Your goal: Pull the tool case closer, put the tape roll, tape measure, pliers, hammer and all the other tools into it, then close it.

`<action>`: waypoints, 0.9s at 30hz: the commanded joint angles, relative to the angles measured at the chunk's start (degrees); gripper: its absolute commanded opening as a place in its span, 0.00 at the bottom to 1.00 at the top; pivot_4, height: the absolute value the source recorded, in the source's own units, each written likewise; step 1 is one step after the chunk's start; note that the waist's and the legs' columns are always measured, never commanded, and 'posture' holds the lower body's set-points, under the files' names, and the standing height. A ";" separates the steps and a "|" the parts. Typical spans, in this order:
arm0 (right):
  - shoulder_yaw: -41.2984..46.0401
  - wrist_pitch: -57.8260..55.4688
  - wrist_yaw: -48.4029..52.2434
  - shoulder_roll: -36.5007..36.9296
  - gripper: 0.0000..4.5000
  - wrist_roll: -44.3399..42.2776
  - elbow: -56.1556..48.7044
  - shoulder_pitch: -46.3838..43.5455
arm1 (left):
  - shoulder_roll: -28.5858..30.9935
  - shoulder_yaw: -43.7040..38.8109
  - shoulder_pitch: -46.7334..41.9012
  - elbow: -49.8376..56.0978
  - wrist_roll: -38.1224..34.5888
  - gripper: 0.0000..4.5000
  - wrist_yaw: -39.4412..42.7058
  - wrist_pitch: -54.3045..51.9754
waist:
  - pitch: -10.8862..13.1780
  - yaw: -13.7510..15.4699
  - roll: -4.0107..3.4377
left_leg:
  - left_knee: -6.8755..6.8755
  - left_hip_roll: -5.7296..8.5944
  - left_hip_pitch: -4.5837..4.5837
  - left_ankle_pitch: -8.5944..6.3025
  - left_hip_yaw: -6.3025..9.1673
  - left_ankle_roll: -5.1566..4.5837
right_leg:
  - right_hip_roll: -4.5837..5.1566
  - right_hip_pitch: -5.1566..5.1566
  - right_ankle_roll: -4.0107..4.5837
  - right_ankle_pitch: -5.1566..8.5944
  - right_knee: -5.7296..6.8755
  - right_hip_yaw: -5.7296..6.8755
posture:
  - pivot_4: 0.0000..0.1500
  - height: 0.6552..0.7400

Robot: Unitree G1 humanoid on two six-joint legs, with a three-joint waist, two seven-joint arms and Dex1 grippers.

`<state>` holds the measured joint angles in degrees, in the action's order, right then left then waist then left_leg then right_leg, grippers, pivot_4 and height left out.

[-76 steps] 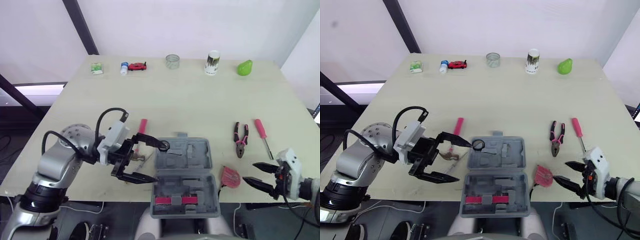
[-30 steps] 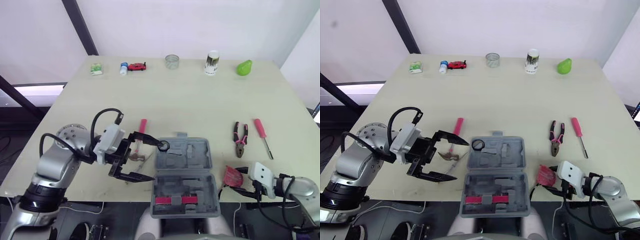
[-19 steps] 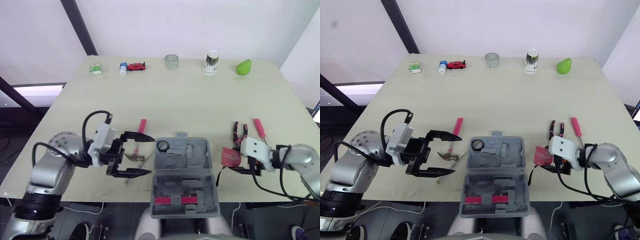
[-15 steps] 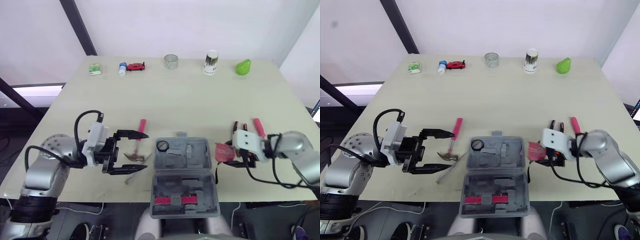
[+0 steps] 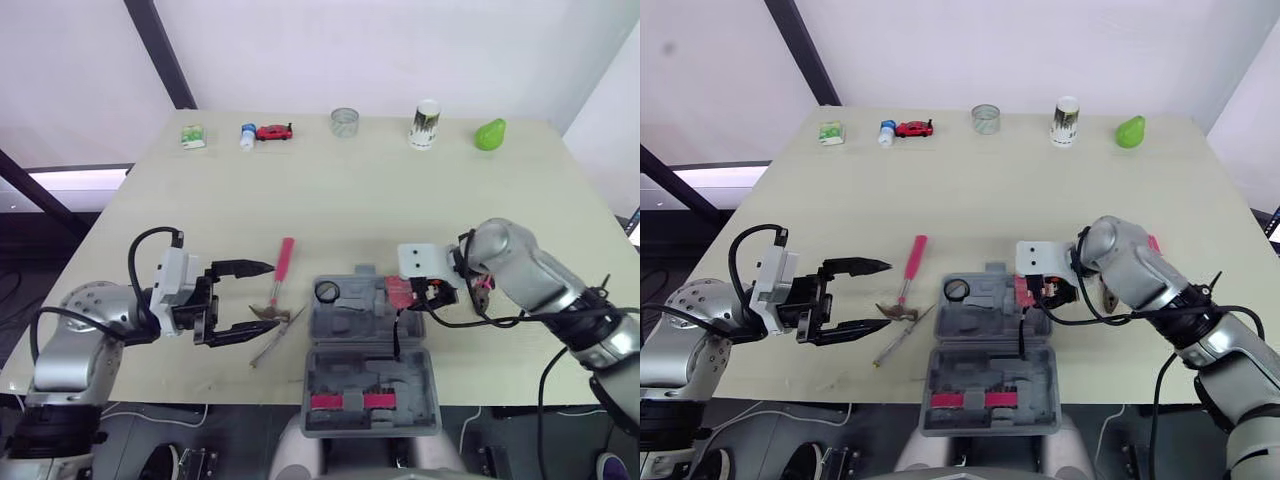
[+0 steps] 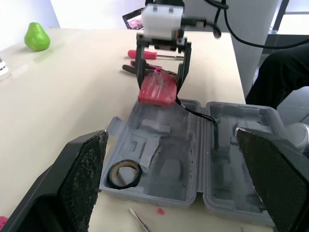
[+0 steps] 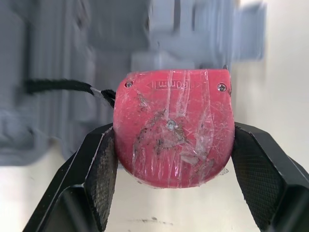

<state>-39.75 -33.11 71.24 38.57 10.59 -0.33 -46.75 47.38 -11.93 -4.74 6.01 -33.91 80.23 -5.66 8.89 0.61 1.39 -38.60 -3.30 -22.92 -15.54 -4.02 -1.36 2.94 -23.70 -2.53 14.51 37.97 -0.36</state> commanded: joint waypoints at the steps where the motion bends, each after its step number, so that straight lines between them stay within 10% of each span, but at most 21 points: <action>1: -2.91 -0.51 -0.26 -1.89 0.64 5.06 2.81 -2.59 | -0.14 -1.31 0.33 1.05 -0.17 1.00 0.26 1.74 | 0.00 -0.04 -0.01 | 0.00 0.00 0.00 0.00 0.00 0.00 | 0.00 0.00 0.00 0.00 0.00 0.00 | 1.00 1.00; 17: -2.65 0.70 -2.02 -7.71 0.64 9.86 7.85 -1.93 | -0.89 1.71 -1.19 1.35 1.92 1.00 -0.23 3.25 | 0.00 -1.25 0.00 | 0.02 0.00 0.01 0.00 0.01 0.00 | -0.01 -0.03 0.00 -0.01 0.07 0.00 | 1.00 1.00; 21: -2.09 1.47 -2.74 -7.53 0.98 10.22 7.79 -1.68 | -1.02 2.05 -0.98 1.30 2.07 1.00 -0.06 3.19 | 0.00 -1.46 0.00 | 0.02 0.00 0.01 0.00 0.01 0.00 | -0.01 -0.03 0.00 -0.01 0.07 -0.01 | 1.00 1.00; 27: -0.24 0.11 -1.86 -6.48 0.98 9.59 5.01 -1.54 | -0.85 2.43 -1.31 1.43 1.89 1.00 -0.03 2.75 | 0.00 -1.39 -0.01 | 0.02 0.00 0.01 0.00 0.00 0.00 | 0.00 -0.04 0.00 -0.01 0.07 -0.01 | 1.00 1.00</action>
<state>-42.39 -32.56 69.01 31.25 20.24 7.05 -48.13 46.43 -9.12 -5.59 6.13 -31.60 80.20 -3.05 8.90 -0.78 1.38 -38.58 -3.31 -22.92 -15.54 -4.02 -1.36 2.94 -23.74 -2.53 14.50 38.03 -0.37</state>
